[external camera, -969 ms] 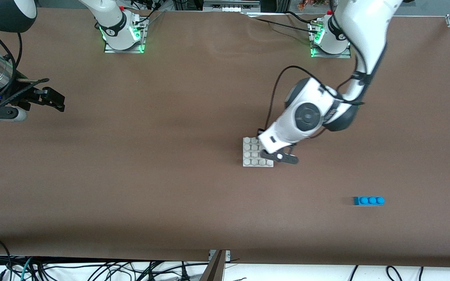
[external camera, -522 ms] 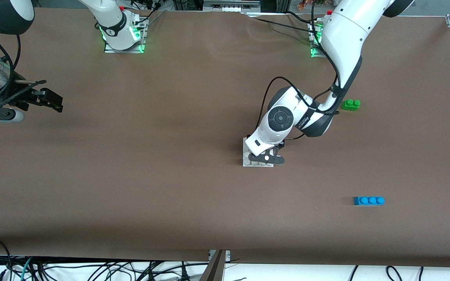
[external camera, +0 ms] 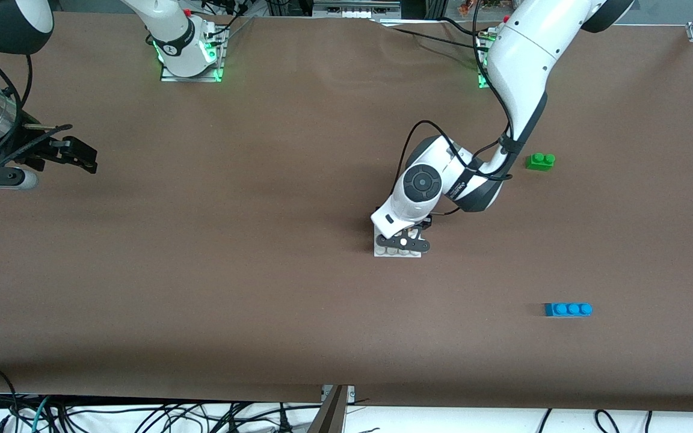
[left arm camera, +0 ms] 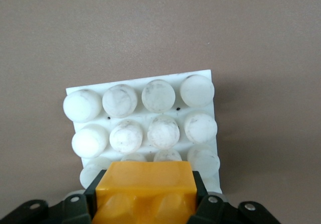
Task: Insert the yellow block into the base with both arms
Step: 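Press the yellow brick down onto the base plate studs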
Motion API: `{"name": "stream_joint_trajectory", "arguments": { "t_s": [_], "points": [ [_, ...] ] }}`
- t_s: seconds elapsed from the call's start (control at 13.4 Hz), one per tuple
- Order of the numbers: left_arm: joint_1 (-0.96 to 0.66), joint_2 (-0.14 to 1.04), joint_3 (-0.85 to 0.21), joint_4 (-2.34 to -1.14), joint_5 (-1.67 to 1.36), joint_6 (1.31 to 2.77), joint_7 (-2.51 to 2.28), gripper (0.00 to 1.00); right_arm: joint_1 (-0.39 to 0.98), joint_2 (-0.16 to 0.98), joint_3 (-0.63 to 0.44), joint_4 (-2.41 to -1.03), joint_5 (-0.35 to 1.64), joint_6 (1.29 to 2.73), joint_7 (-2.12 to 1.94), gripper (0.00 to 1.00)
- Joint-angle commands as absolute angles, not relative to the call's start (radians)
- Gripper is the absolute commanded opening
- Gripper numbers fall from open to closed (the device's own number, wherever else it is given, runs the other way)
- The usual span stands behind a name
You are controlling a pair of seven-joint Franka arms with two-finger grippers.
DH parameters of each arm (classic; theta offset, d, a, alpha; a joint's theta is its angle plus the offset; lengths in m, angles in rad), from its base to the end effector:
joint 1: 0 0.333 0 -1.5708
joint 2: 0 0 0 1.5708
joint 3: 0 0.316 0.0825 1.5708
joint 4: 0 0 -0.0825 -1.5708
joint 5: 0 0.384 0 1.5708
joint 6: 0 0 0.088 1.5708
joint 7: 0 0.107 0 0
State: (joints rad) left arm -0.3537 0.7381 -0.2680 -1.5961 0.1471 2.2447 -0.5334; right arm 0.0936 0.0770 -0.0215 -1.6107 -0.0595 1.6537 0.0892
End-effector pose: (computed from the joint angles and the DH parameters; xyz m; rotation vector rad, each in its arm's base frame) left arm 0.5758 -0.3786 0.2049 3.1074 -0.1907 -0.1374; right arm 0.5808 0.0365 0.5691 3.0778 -0.0171 -0.0446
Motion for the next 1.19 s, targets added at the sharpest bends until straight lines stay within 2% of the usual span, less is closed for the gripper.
{"name": "stream_joint_trajectory", "arguments": {
  "t_s": [0.0, 0.82, 1.12],
  "points": [
    [-0.364, 0.759, -0.261, -1.577, 0.183, 2.246, -0.555, 0.20, 0.084, 0.084, -0.017, -1.586, -0.063, 1.632, 0.072, 1.00],
    [-0.370, 0.790, -0.259, -1.568, 0.190, 2.247, -0.568, 0.20, 0.083, 0.084, -0.017, -1.586, -0.063, 1.634, 0.072, 1.00],
    [-0.373, 0.790, -0.259, -1.571, 0.202, 2.289, -0.572, 0.20, 0.083, 0.084, -0.017, -1.586, -0.063, 1.635, 0.072, 1.00]
  ]
}}
